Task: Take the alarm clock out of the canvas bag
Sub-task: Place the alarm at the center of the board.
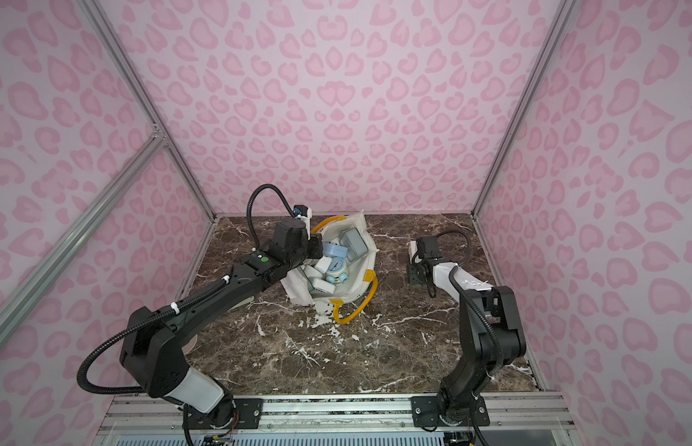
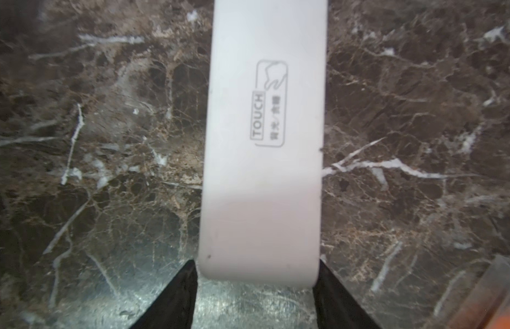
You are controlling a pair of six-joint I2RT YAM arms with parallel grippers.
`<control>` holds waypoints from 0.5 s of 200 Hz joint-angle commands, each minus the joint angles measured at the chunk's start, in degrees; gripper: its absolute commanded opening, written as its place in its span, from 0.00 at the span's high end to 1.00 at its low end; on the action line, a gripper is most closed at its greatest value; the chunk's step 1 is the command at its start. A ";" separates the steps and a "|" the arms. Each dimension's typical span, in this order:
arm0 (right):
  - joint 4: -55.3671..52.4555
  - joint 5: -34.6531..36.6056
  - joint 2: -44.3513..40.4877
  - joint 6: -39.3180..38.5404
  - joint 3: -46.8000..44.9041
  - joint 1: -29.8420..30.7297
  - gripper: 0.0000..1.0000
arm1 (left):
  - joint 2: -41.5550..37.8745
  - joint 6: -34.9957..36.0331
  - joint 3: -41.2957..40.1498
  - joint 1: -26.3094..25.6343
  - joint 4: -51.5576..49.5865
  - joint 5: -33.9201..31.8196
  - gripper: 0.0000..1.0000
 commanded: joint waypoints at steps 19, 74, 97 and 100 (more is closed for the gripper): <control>2.71 -0.83 -5.08 2.65 -1.57 0.36 0.35 | -0.72 0.51 -0.12 -0.26 -1.43 -1.01 0.97; 9.35 -3.08 -15.99 4.94 -5.68 4.13 0.35 | -0.55 1.08 0.50 -0.52 -1.44 -1.76 0.96; 10.46 -3.85 -18.62 5.48 -5.87 6.11 0.35 | -0.42 1.17 0.75 -0.70 -1.44 -1.94 0.96; 10.65 -3.92 -18.92 5.58 -5.90 6.37 0.35 | -0.44 1.16 0.75 -0.76 -1.52 -1.98 0.96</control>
